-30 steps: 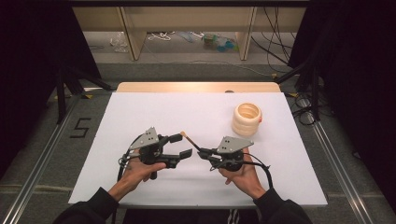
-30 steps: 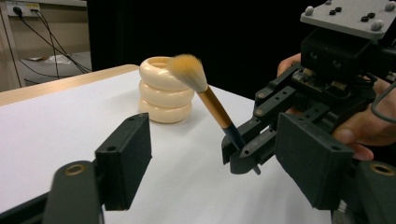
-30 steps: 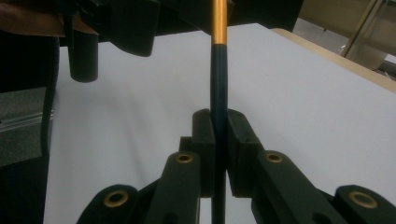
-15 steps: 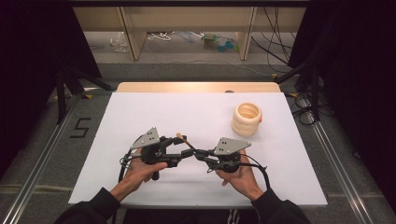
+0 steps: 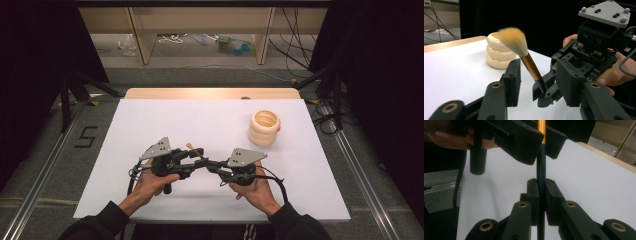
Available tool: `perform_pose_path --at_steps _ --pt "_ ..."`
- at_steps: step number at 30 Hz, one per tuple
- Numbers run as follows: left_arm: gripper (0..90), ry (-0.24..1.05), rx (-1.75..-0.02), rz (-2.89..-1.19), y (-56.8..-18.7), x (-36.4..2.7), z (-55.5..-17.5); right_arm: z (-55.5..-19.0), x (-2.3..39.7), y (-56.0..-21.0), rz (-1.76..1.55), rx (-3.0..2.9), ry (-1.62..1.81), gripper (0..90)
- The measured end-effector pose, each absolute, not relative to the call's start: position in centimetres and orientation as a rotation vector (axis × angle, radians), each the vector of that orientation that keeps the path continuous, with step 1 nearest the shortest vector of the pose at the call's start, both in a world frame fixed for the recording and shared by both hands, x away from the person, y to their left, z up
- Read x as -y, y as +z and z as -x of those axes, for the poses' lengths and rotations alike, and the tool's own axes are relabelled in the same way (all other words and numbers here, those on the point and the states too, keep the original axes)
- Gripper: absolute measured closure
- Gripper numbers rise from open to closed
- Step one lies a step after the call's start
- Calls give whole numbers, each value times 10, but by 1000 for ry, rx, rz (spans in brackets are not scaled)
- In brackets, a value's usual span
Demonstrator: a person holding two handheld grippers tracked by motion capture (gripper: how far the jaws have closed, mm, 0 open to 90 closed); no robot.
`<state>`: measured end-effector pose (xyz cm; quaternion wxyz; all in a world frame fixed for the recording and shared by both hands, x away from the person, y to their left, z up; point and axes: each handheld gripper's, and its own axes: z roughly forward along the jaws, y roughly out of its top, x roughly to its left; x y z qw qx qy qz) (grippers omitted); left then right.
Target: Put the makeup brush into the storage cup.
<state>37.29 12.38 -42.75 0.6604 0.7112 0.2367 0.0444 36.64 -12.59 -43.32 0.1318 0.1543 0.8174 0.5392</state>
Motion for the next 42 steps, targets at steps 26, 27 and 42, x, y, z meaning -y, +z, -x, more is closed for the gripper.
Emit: perform_pose_path --at_steps 26,27,42 --pt "834 -20 -487 -1531 -429 -128 -378 -364 122 -432 -399 -2356 1614 834" --pt "835 -24 -491 -1530 -429 -128 -378 -364 123 -432 -395 -2364 1613 835" --pt "836 61 -465 -1650 -422 -123 -373 -360 119 -428 -406 -2380 1541 681"
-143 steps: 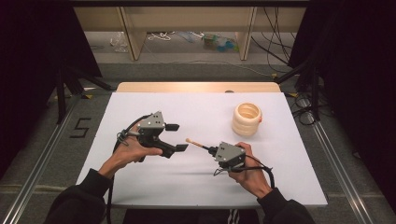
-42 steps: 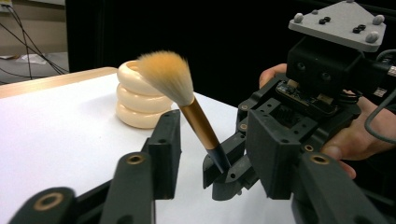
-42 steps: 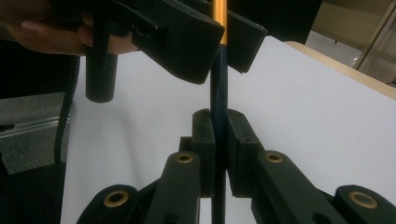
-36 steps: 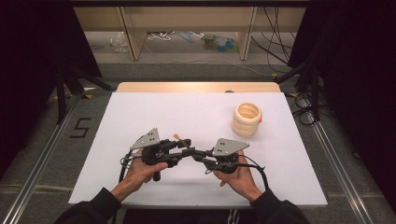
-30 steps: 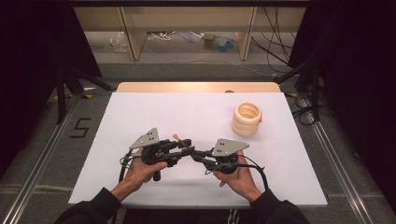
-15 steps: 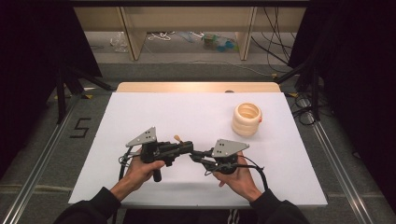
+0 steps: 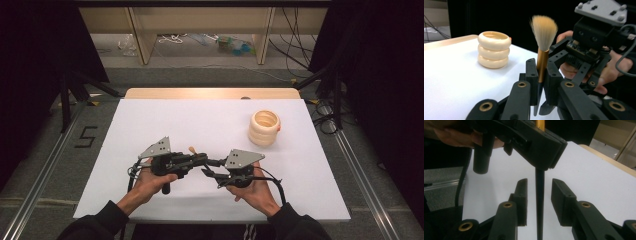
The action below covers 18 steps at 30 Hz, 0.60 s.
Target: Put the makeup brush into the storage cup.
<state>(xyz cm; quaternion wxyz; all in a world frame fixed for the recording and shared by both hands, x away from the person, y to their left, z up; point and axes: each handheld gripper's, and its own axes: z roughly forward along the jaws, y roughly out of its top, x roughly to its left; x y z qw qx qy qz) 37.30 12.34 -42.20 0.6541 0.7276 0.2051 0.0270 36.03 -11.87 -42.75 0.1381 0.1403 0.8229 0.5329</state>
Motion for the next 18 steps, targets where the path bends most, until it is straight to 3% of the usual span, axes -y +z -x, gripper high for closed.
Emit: perform_pose_path --at_steps 18 --pt "836 115 -435 -1754 -419 -118 -370 -362 114 -432 -410 -2415 1501 796"
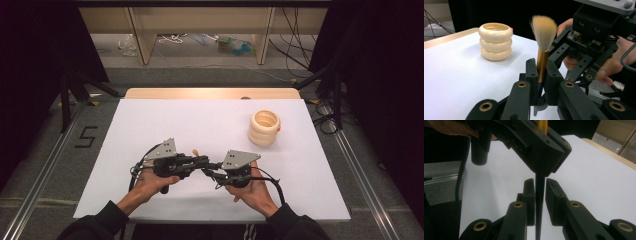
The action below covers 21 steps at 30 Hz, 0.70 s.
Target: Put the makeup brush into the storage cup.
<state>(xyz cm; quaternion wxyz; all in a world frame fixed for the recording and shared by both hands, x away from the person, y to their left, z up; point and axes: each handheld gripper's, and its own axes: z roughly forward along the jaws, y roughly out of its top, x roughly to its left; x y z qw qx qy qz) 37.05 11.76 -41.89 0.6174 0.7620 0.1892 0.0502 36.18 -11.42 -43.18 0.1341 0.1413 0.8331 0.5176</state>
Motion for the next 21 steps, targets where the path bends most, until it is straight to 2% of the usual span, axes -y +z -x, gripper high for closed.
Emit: perform_pose_path --at_steps 3,11,15,16,17,21 --pt "836 101 -460 -1757 -419 -117 -369 -362 114 -432 -401 -2427 1498 828" --pt "829 93 -441 -1757 -419 -117 -370 -361 114 -432 -410 -2430 1505 834" --pt "665 101 -430 -1757 -418 -117 -371 -362 114 -433 -411 -2431 1509 835" --pt "665 106 -438 -1755 -418 -117 -370 -362 115 -432 -411 -2439 1508 835" --pt "607 127 -437 -1755 -416 -120 -370 -363 116 -432 -419 -2433 1507 835" --pt "539 143 -447 -1744 -414 -126 -368 -365 122 -432 -432 -2432 1489 835"
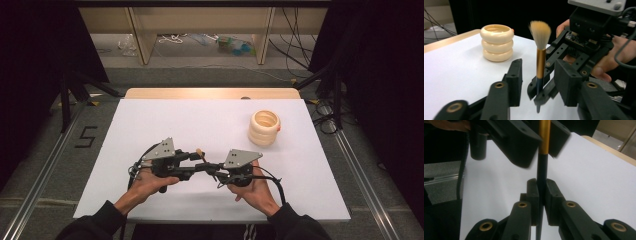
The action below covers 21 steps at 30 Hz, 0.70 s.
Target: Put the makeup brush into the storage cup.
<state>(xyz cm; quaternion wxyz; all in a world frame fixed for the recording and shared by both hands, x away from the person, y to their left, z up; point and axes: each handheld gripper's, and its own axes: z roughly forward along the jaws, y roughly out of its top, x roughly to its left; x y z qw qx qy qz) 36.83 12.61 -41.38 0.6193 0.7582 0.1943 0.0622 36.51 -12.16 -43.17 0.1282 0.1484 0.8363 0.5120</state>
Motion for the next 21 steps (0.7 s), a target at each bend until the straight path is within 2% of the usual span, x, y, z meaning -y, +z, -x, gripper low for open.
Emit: perform_pose_path --at_steps 5,10,21 --pt "406 185 -484 -1738 -417 -137 -366 -372 138 -432 -507 -2399 1484 835" --pt "324 257 -502 -1742 -419 -145 -363 -379 150 -429 -552 -2352 1493 835" --pt "240 375 -573 -1721 -425 -168 -365 -384 161 -426 -606 -2323 1485 835"
